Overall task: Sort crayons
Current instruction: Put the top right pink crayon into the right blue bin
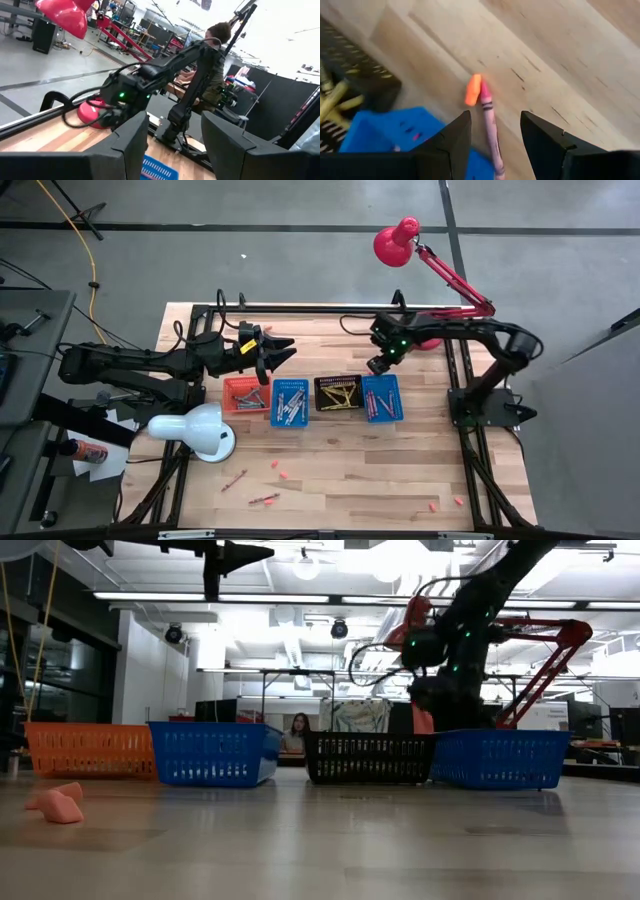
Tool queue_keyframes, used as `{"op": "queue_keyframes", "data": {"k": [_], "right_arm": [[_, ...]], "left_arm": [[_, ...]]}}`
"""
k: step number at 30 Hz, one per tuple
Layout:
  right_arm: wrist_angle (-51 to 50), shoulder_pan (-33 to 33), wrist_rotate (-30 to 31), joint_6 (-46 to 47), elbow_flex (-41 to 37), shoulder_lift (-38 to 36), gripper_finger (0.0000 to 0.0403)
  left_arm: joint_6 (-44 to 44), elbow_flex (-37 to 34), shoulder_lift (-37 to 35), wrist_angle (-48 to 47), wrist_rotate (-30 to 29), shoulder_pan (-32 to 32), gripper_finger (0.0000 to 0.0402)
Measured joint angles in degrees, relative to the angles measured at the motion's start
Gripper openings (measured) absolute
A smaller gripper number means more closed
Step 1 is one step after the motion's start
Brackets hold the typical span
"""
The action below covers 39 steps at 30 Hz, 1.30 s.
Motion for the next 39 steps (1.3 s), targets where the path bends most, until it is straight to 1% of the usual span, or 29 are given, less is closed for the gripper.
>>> {"op": "queue_keyframes", "data": {"k": [5,10,14,20,25,28,30,33,36,39], "right_arm": [[1.7,0.9,2.0,2.7,0.0,3.9,0.0165],[1.7,3.1,3.5,4.4,0.1,5.4,0.0165],[1.7,5.2,8.8,5.3,0.1,5.4,0.0165],[2.0,6.6,13.4,6.6,0.1,5.4,0.0165],[2.0,6.9,22.4,7.5,0.1,5.4,0.0165],[2.5,6.6,26.1,7.5,0.1,5.5,0.0165],[2.7,6.3,26.3,7.2,0.1,5.5,0.0165],[2.4,5.5,24.3,7.5,0.1,5.5,0.0165],[1.2,5.1,22.9,9.2,0.1,5.5,0.0165],[0.8,5.2,22.7,10.4,0.1,5.5,0.0165]], "left_arm": [[1.6,0.0,0.0,0.0,0.0,0.0,0.0172],[4.9,0.0,0.0,0.0,0.0,0.0,0.0172],[7.8,0.0,0.0,0.0,0.0,0.0,0.0172],[10.7,0.0,0.0,0.0,0.0,0.0,0.0172],[11.5,0.0,0.0,0.0,0.0,0.0,0.0172],[11.5,0.0,0.0,0.0,0.0,0.0,0.0172],[11.5,0.0,0.0,0.0,0.0,0.0,0.0172],[11.5,0.0,0.0,0.0,0.0,0.0,0.0172],[11.5,0.0,0.0,0.0,0.0,0.0,0.0172],[11.5,0.0,0.0,0.0,0.0,0.0,0.0172]]}}
